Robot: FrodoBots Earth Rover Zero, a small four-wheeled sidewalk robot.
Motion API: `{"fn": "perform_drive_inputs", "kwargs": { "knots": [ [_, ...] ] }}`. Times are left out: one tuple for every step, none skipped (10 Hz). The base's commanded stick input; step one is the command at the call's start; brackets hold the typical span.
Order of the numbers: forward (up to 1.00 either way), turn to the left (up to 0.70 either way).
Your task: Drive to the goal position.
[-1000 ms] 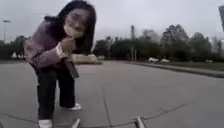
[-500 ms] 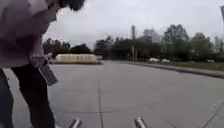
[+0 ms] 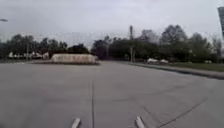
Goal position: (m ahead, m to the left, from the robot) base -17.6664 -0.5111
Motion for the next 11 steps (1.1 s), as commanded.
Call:
{"fn": "perform_drive_inputs", "kwargs": {
  "knots": [
    [1.0,0.06],
    [1.0,0.06],
    [1.0,0.06],
    [1.0,0.06],
    [1.0,0.06],
    [1.0,0.06],
    [1.0,0.06],
    [1.0,0.06],
    [1.0,0.06],
    [1.0,0.06],
    [1.0,0.06]
  ]
}}
